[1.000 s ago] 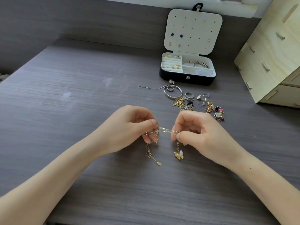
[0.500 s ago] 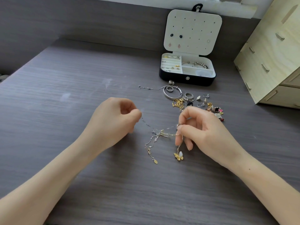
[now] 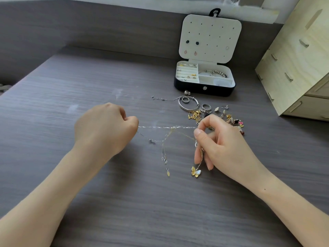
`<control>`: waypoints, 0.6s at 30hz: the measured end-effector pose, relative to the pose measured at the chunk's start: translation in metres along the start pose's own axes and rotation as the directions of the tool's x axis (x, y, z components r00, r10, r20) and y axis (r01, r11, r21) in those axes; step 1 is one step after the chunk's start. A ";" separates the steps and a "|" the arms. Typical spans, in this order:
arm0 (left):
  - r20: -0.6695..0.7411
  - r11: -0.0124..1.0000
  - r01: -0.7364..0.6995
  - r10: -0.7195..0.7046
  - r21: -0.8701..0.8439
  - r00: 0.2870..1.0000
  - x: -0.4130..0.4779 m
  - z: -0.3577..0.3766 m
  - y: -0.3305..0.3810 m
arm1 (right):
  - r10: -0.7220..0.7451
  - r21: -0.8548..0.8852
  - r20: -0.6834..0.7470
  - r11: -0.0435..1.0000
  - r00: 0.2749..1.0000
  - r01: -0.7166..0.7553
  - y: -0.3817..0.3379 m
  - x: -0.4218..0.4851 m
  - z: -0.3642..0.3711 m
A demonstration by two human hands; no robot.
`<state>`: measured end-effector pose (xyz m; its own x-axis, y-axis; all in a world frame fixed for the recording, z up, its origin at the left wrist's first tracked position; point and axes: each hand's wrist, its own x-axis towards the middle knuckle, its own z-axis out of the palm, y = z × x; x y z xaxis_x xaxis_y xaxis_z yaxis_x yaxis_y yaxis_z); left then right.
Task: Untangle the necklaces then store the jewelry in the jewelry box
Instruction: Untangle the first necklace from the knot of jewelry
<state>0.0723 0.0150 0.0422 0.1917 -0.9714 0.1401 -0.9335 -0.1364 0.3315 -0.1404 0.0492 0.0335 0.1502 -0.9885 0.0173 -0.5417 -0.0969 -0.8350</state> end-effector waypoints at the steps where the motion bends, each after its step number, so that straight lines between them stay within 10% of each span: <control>1: -0.001 0.999 0.013 -0.013 0.036 1.000 0.002 0.000 -0.001 | 0.000 -0.029 0.004 1.000 1.000 0.000 0.000 -0.001 0.001; 8: -0.074 0.999 -0.047 0.049 0.020 0.996 0.008 0.006 -0.005 | -0.022 -0.190 0.010 0.981 1.000 0.023 -0.001 -0.002 0.004; 18: -0.182 0.848 -0.134 0.045 -0.512 0.982 0.011 0.009 -0.004 | -0.080 -0.188 -0.005 0.979 0.997 0.078 -0.004 -0.004 -0.001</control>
<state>0.0752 0.0031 0.0343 0.2017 -0.9248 0.3227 -0.6623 0.1140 0.7405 -0.1399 0.0535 0.0376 0.1887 -0.9782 0.0868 -0.6743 -0.1934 -0.7127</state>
